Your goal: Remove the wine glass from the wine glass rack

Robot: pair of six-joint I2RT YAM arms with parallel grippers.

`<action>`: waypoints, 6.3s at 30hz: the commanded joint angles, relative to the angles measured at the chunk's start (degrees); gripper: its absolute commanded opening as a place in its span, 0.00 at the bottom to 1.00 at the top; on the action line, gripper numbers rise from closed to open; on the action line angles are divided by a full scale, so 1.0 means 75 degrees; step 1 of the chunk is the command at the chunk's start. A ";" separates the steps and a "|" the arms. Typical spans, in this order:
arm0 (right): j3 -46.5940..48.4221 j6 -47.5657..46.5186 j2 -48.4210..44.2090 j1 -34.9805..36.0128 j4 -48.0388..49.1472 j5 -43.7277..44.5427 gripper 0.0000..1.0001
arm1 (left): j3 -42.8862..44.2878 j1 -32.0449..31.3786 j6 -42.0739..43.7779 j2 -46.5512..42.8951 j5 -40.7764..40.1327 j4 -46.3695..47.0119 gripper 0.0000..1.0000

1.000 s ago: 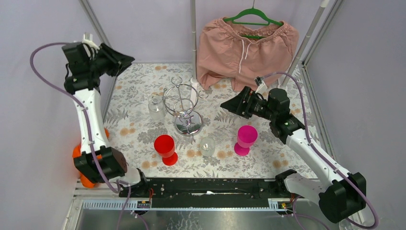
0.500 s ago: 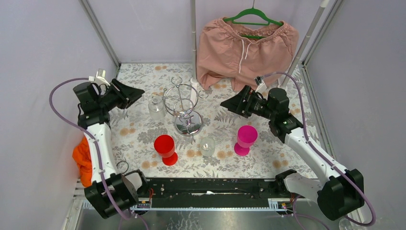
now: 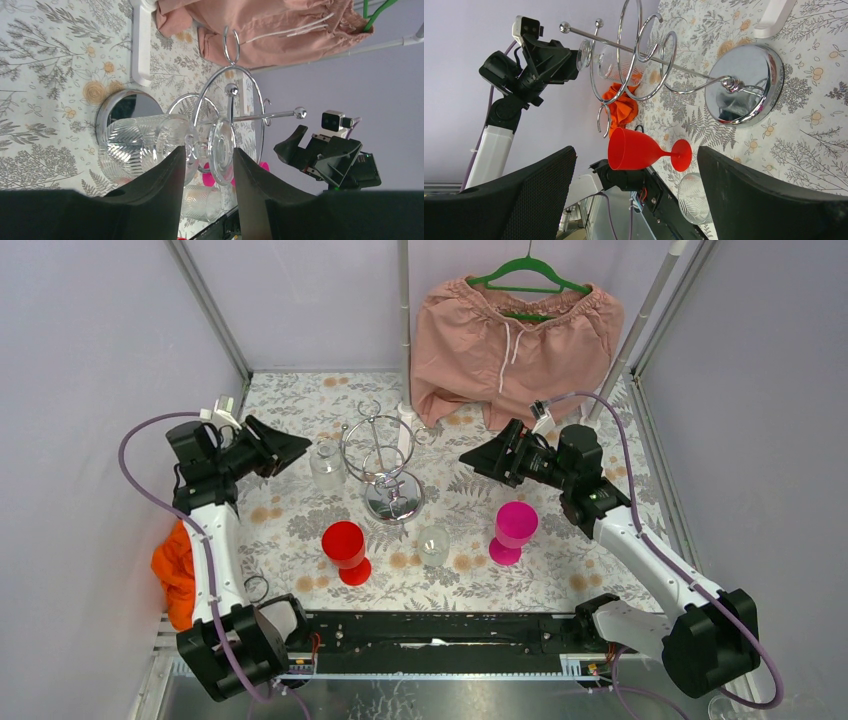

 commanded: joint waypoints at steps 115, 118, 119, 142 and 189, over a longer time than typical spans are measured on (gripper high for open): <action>-0.0377 0.0529 0.0497 -0.0087 0.1202 -0.0356 1.00 | 0.0441 -0.0094 0.0151 0.0082 -0.0231 -0.1108 0.22; -0.0408 0.0568 0.0520 -0.0099 0.1252 -0.0378 1.00 | 0.0435 -0.0080 0.0175 0.0105 -0.0315 -0.1105 0.21; -0.0412 0.0585 0.0526 -0.0098 0.1280 -0.0391 1.00 | 0.0444 -0.0079 0.0195 0.0107 -0.0381 -0.1108 0.21; -0.0464 0.0758 0.0669 -0.0115 0.1525 -0.0416 1.00 | -0.0218 -0.0045 -0.0732 0.0112 0.0163 0.0041 0.00; -0.0672 0.0881 0.0854 -0.0160 0.1849 -0.0539 1.00 | -0.0153 0.0746 -0.2029 -0.0504 0.1005 0.0370 0.00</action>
